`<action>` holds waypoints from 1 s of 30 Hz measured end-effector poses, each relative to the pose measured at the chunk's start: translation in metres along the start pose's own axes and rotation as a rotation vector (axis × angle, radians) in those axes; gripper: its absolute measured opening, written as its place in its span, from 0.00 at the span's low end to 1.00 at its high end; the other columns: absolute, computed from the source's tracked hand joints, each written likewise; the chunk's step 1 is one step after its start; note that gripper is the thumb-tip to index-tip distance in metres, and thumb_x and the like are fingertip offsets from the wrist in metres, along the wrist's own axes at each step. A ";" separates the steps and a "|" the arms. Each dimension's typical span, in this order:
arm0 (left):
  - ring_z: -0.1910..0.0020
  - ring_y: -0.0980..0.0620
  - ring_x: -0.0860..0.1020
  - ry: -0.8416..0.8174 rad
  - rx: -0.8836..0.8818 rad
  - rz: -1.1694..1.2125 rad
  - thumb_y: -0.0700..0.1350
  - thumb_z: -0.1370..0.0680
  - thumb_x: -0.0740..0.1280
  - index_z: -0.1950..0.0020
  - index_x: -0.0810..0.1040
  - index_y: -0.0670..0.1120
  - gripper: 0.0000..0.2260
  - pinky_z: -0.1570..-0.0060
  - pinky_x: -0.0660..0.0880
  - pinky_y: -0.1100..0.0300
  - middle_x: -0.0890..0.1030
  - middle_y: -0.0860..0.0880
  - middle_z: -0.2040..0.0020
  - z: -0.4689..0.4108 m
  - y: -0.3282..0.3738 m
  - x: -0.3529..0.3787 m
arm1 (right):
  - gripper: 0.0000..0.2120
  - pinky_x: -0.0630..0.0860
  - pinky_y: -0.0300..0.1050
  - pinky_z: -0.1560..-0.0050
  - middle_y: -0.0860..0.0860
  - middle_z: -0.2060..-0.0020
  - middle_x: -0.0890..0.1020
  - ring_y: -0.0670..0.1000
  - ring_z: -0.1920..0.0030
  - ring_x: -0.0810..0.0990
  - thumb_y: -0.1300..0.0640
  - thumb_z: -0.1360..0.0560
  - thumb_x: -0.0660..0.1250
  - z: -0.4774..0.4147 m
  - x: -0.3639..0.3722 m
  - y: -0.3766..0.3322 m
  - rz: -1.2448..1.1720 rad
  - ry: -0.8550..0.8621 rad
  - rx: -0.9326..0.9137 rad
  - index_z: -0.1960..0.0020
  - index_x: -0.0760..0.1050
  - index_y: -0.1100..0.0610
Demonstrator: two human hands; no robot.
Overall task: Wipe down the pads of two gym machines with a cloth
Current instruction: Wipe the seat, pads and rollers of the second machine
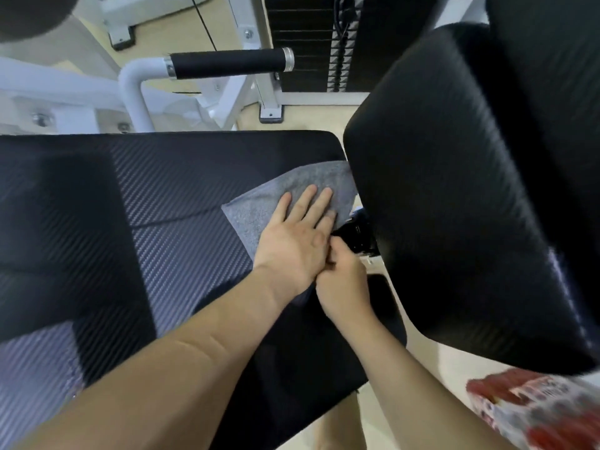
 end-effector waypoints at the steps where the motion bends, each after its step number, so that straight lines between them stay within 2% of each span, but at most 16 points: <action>1: 0.22 0.46 0.43 -0.006 0.001 0.013 0.51 0.18 0.49 0.23 0.55 0.45 0.24 0.26 0.40 0.45 0.49 0.46 0.21 0.009 0.006 0.001 | 0.14 0.70 0.36 0.64 0.45 0.65 0.80 0.43 0.64 0.76 0.68 0.30 0.58 0.004 -0.006 0.001 0.023 0.024 -0.028 0.55 0.76 0.53; 4: 0.23 0.45 0.54 -0.024 0.011 0.059 0.49 0.19 0.50 0.31 0.67 0.43 0.19 0.24 0.44 0.46 0.69 0.46 0.29 0.033 0.023 0.000 | 0.10 0.64 0.36 0.69 0.43 0.72 0.73 0.42 0.70 0.70 0.68 0.29 0.58 0.022 -0.020 0.002 0.116 0.094 -0.122 0.57 0.76 0.58; 6: 0.29 0.45 0.66 -0.018 0.024 0.070 0.49 0.19 0.51 0.37 0.71 0.44 0.16 0.25 0.49 0.47 0.76 0.47 0.38 0.036 0.036 -0.001 | 0.12 0.68 0.40 0.68 0.48 0.70 0.77 0.46 0.69 0.72 0.68 0.29 0.58 0.033 -0.032 0.006 0.128 0.159 -0.167 0.55 0.78 0.59; 8: 0.40 0.47 0.74 -0.011 0.009 0.159 0.50 0.20 0.51 0.43 0.73 0.46 0.15 0.27 0.54 0.52 0.80 0.48 0.47 0.039 0.049 -0.005 | 0.15 0.74 0.43 0.61 0.54 0.63 0.83 0.52 0.62 0.79 0.70 0.30 0.59 0.044 -0.048 0.015 0.088 0.252 -0.179 0.51 0.81 0.59; 10: 0.46 0.47 0.77 0.032 -0.061 0.375 0.50 0.20 0.51 0.47 0.74 0.47 0.14 0.35 0.59 0.59 0.81 0.48 0.51 0.047 0.058 -0.008 | 0.17 0.78 0.47 0.53 0.55 0.57 0.84 0.54 0.55 0.81 0.68 0.31 0.59 0.056 -0.061 0.026 0.046 0.307 -0.195 0.48 0.81 0.59; 12: 0.45 0.46 0.77 0.048 -0.154 0.693 0.50 0.20 0.52 0.43 0.76 0.48 0.15 0.44 0.65 0.61 0.83 0.47 0.48 0.060 0.062 -0.006 | 0.19 0.78 0.50 0.52 0.55 0.57 0.84 0.54 0.55 0.81 0.66 0.33 0.56 0.073 -0.075 0.030 0.033 0.371 -0.254 0.48 0.80 0.61; 14: 0.39 0.50 0.76 0.082 -0.161 0.813 0.50 0.20 0.52 0.34 0.74 0.53 0.17 0.41 0.70 0.59 0.81 0.49 0.40 0.075 0.065 -0.005 | 0.18 0.77 0.45 0.55 0.56 0.59 0.82 0.51 0.58 0.79 0.65 0.31 0.54 0.097 -0.092 0.023 0.039 0.462 -0.398 0.50 0.80 0.63; 16: 0.34 0.52 0.72 0.159 -0.137 0.650 0.50 0.20 0.52 0.29 0.68 0.53 0.20 0.35 0.68 0.56 0.76 0.50 0.33 0.090 0.067 0.000 | 0.17 0.74 0.44 0.55 0.54 0.59 0.81 0.50 0.56 0.77 0.65 0.30 0.53 0.126 -0.106 0.019 0.123 0.503 -0.521 0.51 0.80 0.64; 18: 0.25 0.52 0.60 0.101 -0.136 0.395 0.51 0.19 0.50 0.24 0.59 0.51 0.22 0.28 0.59 0.55 0.63 0.50 0.24 0.103 0.075 0.015 | 0.19 0.74 0.50 0.50 0.53 0.54 0.82 0.53 0.49 0.77 0.62 0.30 0.54 0.145 -0.110 0.025 0.296 0.455 -0.520 0.47 0.80 0.61; 20: 0.22 0.51 0.46 -0.001 -0.129 0.195 0.53 0.18 0.46 0.21 0.47 0.49 0.26 0.24 0.46 0.52 0.47 0.50 0.21 0.111 0.089 0.032 | 0.24 0.72 0.54 0.40 0.52 0.40 0.79 0.54 0.37 0.72 0.53 0.30 0.54 0.151 -0.109 0.048 0.505 0.323 -0.326 0.38 0.76 0.55; 22: 0.22 0.51 0.41 -0.014 -0.166 0.123 0.56 0.18 0.43 0.22 0.42 0.47 0.27 0.25 0.41 0.51 0.42 0.50 0.21 0.111 0.096 0.041 | 0.31 0.62 0.52 0.30 0.51 0.28 0.67 0.51 0.27 0.61 0.45 0.29 0.50 0.152 -0.103 0.068 0.605 0.153 -0.148 0.28 0.65 0.52; 25: 0.22 0.49 0.45 0.004 -0.201 0.092 0.57 0.18 0.43 0.21 0.45 0.46 0.28 0.26 0.42 0.49 0.48 0.49 0.21 0.092 0.096 0.044 | 0.31 0.50 0.44 0.25 0.50 0.24 0.57 0.48 0.24 0.51 0.44 0.25 0.45 0.143 -0.079 0.075 0.538 0.008 -0.184 0.24 0.55 0.54; 27: 0.25 0.46 0.59 0.032 -0.210 0.057 0.56 0.19 0.47 0.23 0.56 0.45 0.27 0.27 0.48 0.49 0.64 0.46 0.25 0.070 0.095 0.040 | 0.31 0.47 0.44 0.24 0.51 0.23 0.54 0.47 0.24 0.49 0.45 0.24 0.43 0.129 -0.062 0.078 0.483 -0.026 -0.193 0.24 0.51 0.55; 29: 0.38 0.44 0.73 0.028 -0.194 0.028 0.55 0.20 0.49 0.34 0.70 0.45 0.21 0.35 0.61 0.48 0.77 0.45 0.37 0.044 0.098 0.036 | 0.30 0.51 0.46 0.24 0.51 0.23 0.55 0.48 0.24 0.51 0.45 0.23 0.42 0.107 -0.058 0.085 0.444 0.011 -0.182 0.23 0.50 0.56; 30: 0.43 0.44 0.76 -0.010 -0.153 0.023 0.54 0.20 0.50 0.39 0.73 0.46 0.19 0.44 0.66 0.48 0.79 0.46 0.41 0.031 0.102 0.032 | 0.30 0.55 0.47 0.26 0.52 0.24 0.58 0.50 0.24 0.55 0.45 0.22 0.42 0.095 -0.060 0.087 0.443 0.039 -0.200 0.24 0.51 0.56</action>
Point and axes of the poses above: each hand's wrist, its own z-axis away from the middle knuckle, its own x-axis out of the palm, y = z × x, the point moved 7 cm from there along -z, towards the middle knuckle
